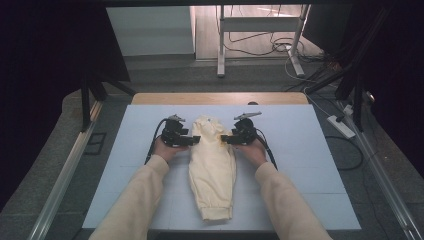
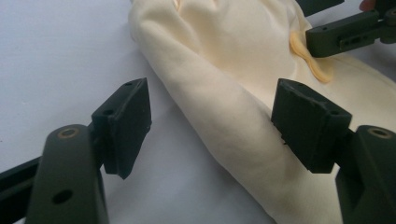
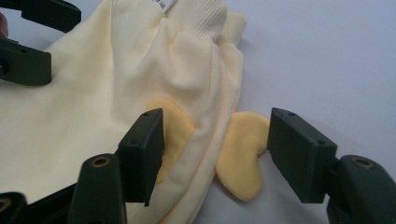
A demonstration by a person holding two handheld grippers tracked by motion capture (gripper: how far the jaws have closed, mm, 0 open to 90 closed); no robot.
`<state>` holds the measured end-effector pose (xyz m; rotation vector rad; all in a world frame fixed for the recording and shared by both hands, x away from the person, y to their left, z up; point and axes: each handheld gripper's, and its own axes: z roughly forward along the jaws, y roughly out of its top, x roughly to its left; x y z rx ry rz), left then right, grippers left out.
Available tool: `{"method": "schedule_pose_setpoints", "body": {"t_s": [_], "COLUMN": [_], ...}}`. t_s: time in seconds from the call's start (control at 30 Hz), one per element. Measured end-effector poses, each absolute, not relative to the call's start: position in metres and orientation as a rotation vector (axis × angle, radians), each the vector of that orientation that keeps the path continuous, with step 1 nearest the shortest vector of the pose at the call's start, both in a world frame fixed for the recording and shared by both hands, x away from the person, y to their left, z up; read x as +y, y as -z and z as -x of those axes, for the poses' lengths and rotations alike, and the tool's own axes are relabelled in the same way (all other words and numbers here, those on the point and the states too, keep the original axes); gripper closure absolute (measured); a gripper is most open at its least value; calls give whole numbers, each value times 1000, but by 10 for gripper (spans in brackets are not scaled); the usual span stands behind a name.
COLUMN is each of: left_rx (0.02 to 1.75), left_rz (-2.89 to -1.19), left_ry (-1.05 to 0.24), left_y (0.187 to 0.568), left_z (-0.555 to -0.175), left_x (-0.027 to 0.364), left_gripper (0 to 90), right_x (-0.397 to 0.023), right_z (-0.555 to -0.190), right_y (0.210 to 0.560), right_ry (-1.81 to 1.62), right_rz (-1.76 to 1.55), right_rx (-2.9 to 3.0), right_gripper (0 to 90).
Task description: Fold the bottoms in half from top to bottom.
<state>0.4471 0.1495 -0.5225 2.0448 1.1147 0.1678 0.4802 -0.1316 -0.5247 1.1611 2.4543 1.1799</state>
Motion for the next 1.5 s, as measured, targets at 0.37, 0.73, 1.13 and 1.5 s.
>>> {"method": "schedule_pose_setpoints", "body": {"t_s": [0.37, 0.73, 1.13, 1.5], "left_rx": [1129, 1096, 1028, 954], "left_rz": [-2069, -2087, -2065, -2022], "left_ry": [-115, -53, -129, -191], "left_y": [534, 536, 519, 489], "left_z": [-451, -451, -444, -444], "left_x": [142, 138, 138, 138], "left_gripper": [345, 720, 801, 802], "right_x": [-131, -134, -140, -147], "right_z": [-482, -480, -474, -470], "right_y": [528, 528, 512, 488], "right_ry": [-1204, -1241, -1304, -1376], "right_rz": [-1125, -1117, -1078, -1013], "right_rx": [2500, 2529, 2487, 2395], "right_gripper": [547, 735, 775, 776]}}
